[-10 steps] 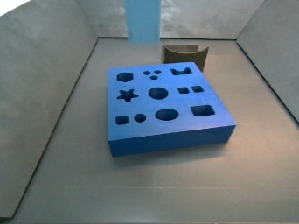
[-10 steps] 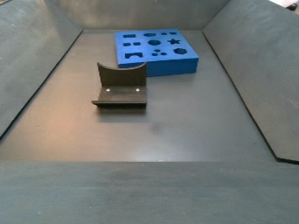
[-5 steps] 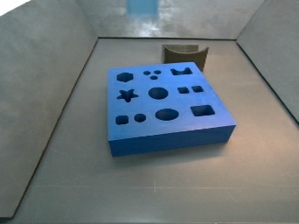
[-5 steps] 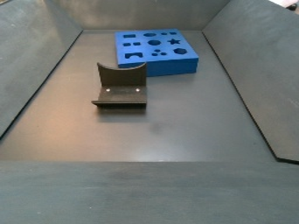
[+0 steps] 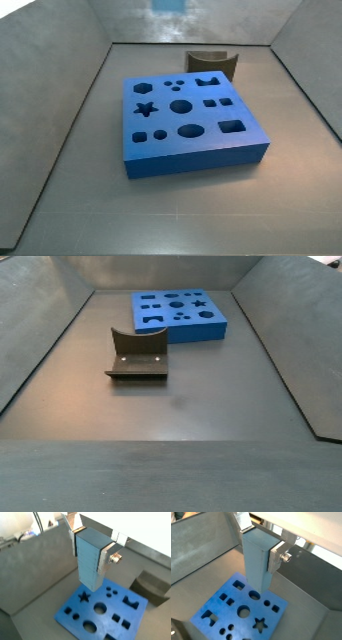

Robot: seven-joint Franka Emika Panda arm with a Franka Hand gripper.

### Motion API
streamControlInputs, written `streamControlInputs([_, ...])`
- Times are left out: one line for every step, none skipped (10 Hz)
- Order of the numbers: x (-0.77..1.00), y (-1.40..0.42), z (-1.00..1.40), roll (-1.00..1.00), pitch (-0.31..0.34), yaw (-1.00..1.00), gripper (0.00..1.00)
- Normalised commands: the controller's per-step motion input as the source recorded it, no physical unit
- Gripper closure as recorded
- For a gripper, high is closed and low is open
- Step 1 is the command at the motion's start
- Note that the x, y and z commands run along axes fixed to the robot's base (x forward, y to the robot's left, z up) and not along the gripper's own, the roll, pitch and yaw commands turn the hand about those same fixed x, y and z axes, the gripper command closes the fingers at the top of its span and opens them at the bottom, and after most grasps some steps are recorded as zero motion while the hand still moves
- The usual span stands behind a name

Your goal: Insert the rectangle object.

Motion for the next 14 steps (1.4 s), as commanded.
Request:
streamControlInputs([0.90, -0.06, -0.87, -0.20, 0.000, 0.24, 1.00])
streamControlInputs([0.93, -0.19, -0.90, -0.16, 0.000, 0.16, 1.00])
streamControlInputs([0.91, -0.22, -0.94, -0.14, 0.000, 0.15, 1.00])
streamControlInputs([0.86, -0.20, -0.99, -0.13, 0.000, 0.13, 1.00])
streamControlInputs([0.85, -0.14, -0.87, -0.09, -0.040, 0.11, 1.00])
streamControlInputs([0.86, 0.00, -0.71, -0.08, -0.046, 0.14, 1.00])
streamControlInputs([0.87, 0.00, -0.49, 0.02, 0.000, 0.15, 1.00])
streamControlInputs([0.91, 0.02, -0.19, 0.17, 0.080, 0.27, 1.00])
streamControlInputs([0.91, 0.01, -0.16, 0.18, 0.091, 0.28, 1.00])
streamControlInputs([0.95, -0.02, -0.23, 0.20, 0.091, 0.20, 1.00])
streamControlInputs([0.99, -0.27, -0.31, 0.16, 0.076, 0.11, 1.00])
streamControlInputs([1.00, -0.31, -0.46, 0.07, 0.076, 0.00, 1.00])
streamControlInputs([0.96, -0.28, -0.51, 0.06, 0.056, 0.00, 1.00])
streamControlInputs([0.87, -0.13, -0.41, 0.12, 0.091, -0.07, 1.00])
